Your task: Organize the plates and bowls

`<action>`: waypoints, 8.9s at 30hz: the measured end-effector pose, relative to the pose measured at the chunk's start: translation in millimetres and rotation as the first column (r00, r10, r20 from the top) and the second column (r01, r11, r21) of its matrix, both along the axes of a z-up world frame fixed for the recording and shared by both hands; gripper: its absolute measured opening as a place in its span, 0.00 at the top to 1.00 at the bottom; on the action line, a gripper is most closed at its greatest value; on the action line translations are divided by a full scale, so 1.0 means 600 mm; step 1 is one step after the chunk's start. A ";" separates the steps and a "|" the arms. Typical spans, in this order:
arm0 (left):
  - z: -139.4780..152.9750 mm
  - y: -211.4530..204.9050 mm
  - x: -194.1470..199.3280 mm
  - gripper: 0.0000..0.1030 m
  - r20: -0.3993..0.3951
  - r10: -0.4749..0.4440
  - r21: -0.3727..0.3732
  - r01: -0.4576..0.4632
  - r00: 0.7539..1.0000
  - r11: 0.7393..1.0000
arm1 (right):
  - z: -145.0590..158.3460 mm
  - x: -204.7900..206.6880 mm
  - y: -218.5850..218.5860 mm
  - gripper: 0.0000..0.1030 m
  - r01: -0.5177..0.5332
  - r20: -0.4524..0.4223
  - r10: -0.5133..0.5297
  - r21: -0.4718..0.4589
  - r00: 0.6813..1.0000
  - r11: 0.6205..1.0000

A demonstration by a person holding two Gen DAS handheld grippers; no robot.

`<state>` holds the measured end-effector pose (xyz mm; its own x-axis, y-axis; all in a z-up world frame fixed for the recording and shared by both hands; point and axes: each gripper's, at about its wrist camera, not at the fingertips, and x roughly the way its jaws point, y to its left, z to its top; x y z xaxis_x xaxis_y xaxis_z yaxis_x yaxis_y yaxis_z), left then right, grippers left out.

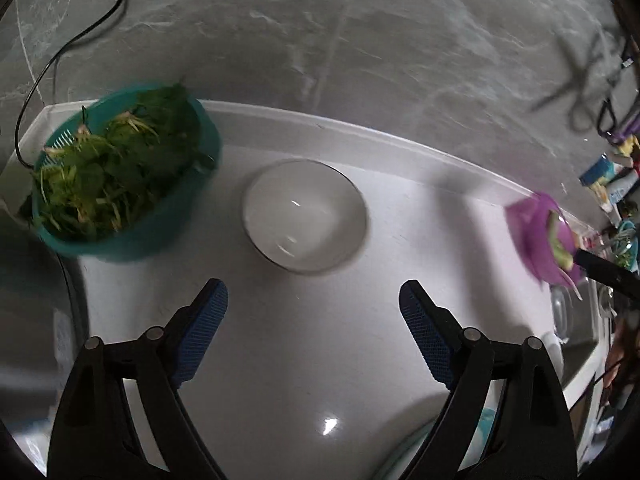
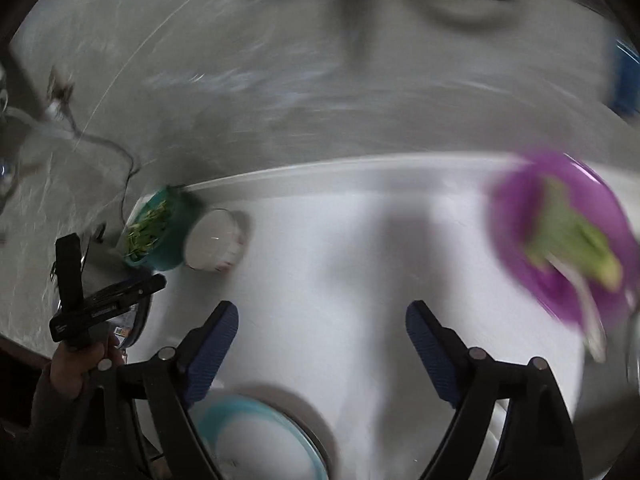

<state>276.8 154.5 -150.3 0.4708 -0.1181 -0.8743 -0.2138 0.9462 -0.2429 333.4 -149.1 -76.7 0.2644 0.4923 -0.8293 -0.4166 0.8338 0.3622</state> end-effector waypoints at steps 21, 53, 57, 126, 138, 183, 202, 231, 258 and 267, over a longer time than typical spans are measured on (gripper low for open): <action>-0.157 0.095 0.138 0.25 -0.111 0.101 0.013 -0.100 0.989 0.995 | -0.193 0.147 0.327 0.30 -0.189 -0.191 0.173 -0.069 0.966 0.980; -0.129 -0.086 0.177 0.87 -0.119 -0.107 -0.012 0.106 0.987 0.994 | -0.182 0.071 0.223 0.88 -0.088 -0.211 0.058 -0.133 0.976 0.987; -0.100 -0.152 0.168 0.87 -0.100 -0.189 -0.026 0.187 0.977 0.982 | -0.149 0.055 0.158 0.88 -0.031 -0.192 0.004 -0.137 0.981 0.990; -0.102 -0.664 -0.085 0.45 -0.052 -0.502 -0.202 0.483 0.863 0.852 | -0.155 -0.200 -0.350 0.82 0.174 -0.244 -0.203 -0.135 0.948 0.975; -0.049 -0.617 -0.074 0.26 0.084 -0.405 -0.246 0.413 0.911 0.877 | -0.161 -0.180 -0.343 0.89 0.140 -0.275 -0.182 -0.167 0.944 0.976; -0.053 -0.516 -0.068 0.26 -0.028 -0.367 -0.225 0.352 0.930 0.909 | -0.143 -0.229 -0.217 0.28 -0.127 -0.001 0.155 -0.578 0.988 0.806; -0.115 -0.564 -0.073 0.26 -0.201 -0.636 -0.063 0.638 0.745 0.768 | -0.130 -0.236 -0.448 0.57 0.184 -0.134 -0.194 -0.080 0.972 0.980; -0.203 -0.628 -0.011 0.26 -0.309 -0.594 0.011 0.627 0.743 0.779 | -0.228 -0.223 -0.390 0.63 0.078 -0.190 -0.112 -0.176 0.975 0.981; -0.179 -0.689 0.003 0.89 -0.244 -0.671 -0.009 0.690 0.700 0.724 | -0.239 -0.208 -0.384 0.80 0.157 -0.164 -0.186 -0.175 0.969 0.972; -0.170 -0.696 -0.009 0.89 -0.232 -0.663 -0.009 0.680 0.711 0.733 | -0.239 -0.212 -0.397 0.82 0.188 -0.202 -0.214 -0.142 0.956 0.972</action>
